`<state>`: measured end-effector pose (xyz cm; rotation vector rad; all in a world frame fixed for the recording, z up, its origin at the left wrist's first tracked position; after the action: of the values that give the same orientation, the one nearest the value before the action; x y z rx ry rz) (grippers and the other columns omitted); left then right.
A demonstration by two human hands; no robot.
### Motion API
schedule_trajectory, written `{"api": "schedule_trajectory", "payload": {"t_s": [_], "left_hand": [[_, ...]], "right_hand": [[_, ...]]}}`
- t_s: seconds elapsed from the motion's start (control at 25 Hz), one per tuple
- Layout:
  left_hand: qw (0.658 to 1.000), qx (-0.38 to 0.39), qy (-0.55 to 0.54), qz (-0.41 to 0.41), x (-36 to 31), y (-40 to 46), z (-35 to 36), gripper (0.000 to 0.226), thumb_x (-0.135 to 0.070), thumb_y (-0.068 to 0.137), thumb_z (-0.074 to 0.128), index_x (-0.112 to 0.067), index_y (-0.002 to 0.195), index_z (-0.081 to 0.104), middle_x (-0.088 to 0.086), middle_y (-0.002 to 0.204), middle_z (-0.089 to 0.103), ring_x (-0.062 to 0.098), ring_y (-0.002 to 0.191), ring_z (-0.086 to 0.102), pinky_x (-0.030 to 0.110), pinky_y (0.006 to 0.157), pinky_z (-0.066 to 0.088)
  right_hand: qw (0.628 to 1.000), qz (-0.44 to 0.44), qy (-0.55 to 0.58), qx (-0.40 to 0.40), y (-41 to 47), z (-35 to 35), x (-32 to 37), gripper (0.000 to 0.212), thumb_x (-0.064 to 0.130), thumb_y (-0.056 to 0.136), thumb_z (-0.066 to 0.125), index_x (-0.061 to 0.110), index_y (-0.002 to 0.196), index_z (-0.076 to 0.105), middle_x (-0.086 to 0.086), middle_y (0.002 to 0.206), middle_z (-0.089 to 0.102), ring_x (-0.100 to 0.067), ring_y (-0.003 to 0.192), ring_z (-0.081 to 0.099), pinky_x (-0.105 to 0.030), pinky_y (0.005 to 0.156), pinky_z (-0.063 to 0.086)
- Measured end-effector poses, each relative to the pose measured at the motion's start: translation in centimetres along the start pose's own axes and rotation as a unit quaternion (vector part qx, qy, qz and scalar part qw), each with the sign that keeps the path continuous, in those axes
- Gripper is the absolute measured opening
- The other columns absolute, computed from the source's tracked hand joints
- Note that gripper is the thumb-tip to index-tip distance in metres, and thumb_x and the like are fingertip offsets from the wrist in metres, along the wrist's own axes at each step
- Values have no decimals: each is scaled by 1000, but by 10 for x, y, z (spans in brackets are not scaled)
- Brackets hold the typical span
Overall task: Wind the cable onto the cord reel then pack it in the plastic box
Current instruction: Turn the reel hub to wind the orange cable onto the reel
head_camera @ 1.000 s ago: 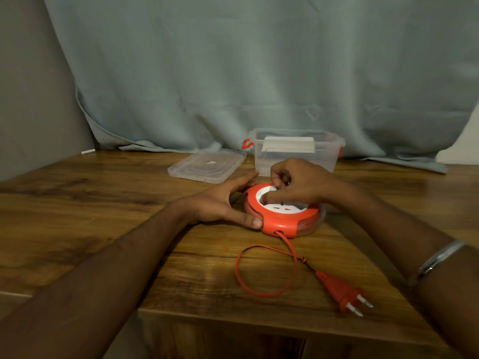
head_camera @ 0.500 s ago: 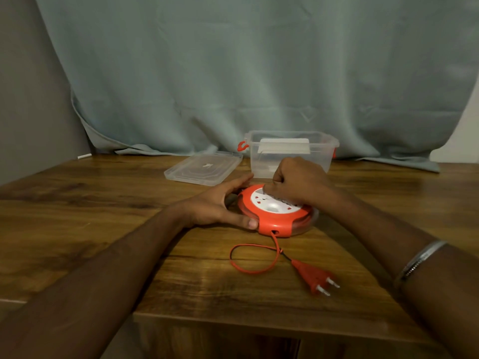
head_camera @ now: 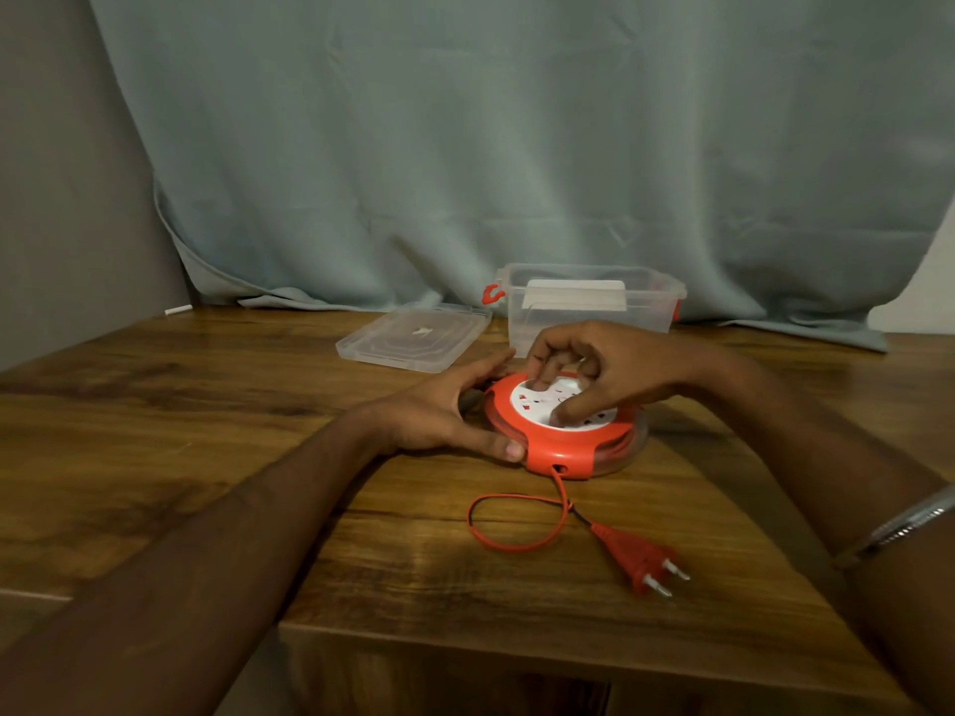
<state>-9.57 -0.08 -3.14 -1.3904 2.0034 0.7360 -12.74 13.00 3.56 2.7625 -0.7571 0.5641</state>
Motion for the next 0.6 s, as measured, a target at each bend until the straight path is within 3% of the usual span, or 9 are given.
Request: {"api": "schedule_trajectory", "payload": {"t_s": [0.2, 0.28, 0.44, 0.6], "left_hand": [[1000, 8, -16, 4, 2, 1, 0, 133, -53, 57, 95, -40, 164, 19, -16, 165, 35, -2, 147, 35, 15, 116, 30], [1000, 6, -17, 6, 2, 1, 0, 132, -54, 56, 95, -42, 163, 19, -16, 164, 36, -4, 146, 35, 9, 111, 31], [1000, -2, -17, 11, 2, 2, 0, 133, -56, 54, 96, -41, 163, 21, -17, 162, 39, -7, 144, 37, 12, 114, 32], [1000, -4, -14, 9, 3, 2, -1, 133, -58, 53, 96, -43, 162, 22, -19, 162, 37, -13, 141, 36, 2, 104, 32]], "right_hand": [[999, -1, 6, -46, 1, -3, 0, 62, 35, 65, 96, 31, 101, 46, 5, 96, 80, 5, 58, 60, -14, 53, 43], [997, 1, -10, -76, 1, -3, 2, 63, 48, 58, 93, 33, 96, 45, 7, 89, 79, 3, 57, 58, -16, 52, 43], [985, 40, -79, -151, 4, -9, -6, 54, 67, 54, 79, 24, 72, 52, 10, 60, 64, -5, 53, 52, -37, 56, 48], [957, 77, -194, -203, 6, -14, -10, 66, 78, 61, 67, 15, 53, 49, 5, 44, 49, -8, 47, 48, -28, 49, 33]]}}
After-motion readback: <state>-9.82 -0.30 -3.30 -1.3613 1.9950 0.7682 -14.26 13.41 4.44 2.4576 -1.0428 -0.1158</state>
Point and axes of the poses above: each hand's wrist, its own y-axis towards the middle knuckle, its own z-axis out of the palm, x = y × z, the point moved 10 cm from there along y, towards the middle knuckle
